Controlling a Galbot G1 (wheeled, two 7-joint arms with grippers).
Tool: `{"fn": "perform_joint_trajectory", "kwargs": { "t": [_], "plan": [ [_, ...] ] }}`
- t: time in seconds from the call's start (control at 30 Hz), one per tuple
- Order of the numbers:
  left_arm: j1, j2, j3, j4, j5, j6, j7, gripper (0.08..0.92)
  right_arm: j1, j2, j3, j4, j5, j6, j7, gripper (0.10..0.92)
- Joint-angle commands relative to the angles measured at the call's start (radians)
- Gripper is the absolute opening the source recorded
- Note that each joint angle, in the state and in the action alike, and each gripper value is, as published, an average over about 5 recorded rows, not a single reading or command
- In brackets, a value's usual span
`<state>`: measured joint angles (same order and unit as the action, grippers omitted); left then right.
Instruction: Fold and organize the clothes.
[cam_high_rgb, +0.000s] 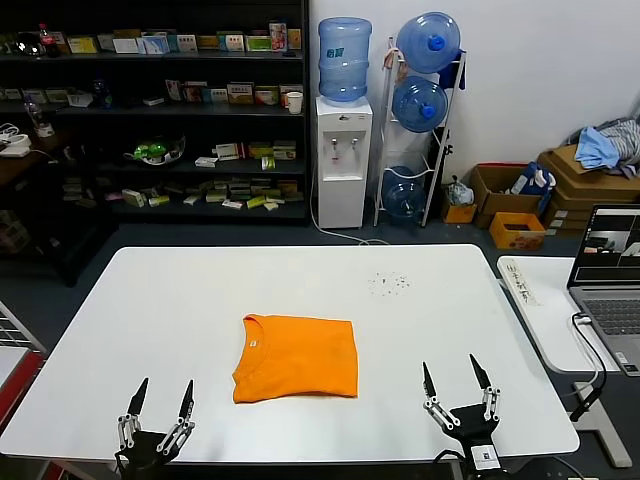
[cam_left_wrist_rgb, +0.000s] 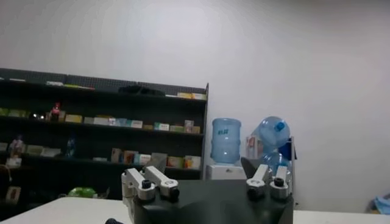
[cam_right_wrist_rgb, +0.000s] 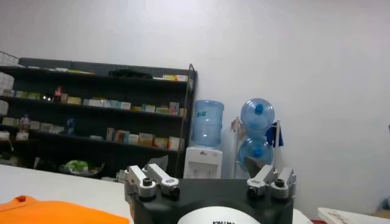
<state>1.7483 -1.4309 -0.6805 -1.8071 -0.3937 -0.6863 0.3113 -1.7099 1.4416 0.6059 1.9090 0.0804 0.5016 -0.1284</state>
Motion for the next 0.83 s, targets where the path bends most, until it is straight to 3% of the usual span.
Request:
{"fn": "perform_joint_trajectory", "kwargs": {
  "t": [0.03,0.83],
  "plan": [
    [0.018,-0.015,-0.029,0.008,0.011,-0.028,0.023,0.823,-0.007,0.023,0.017,-0.019,-0.012,0.028,-0.001,0.823],
    [0.004,-0.019,-0.026,0.031,0.011,-0.029,0.035,0.823,0.000,0.032,0.018,-0.025,-0.011,0.020,-0.002,0.823]
  ]
}}
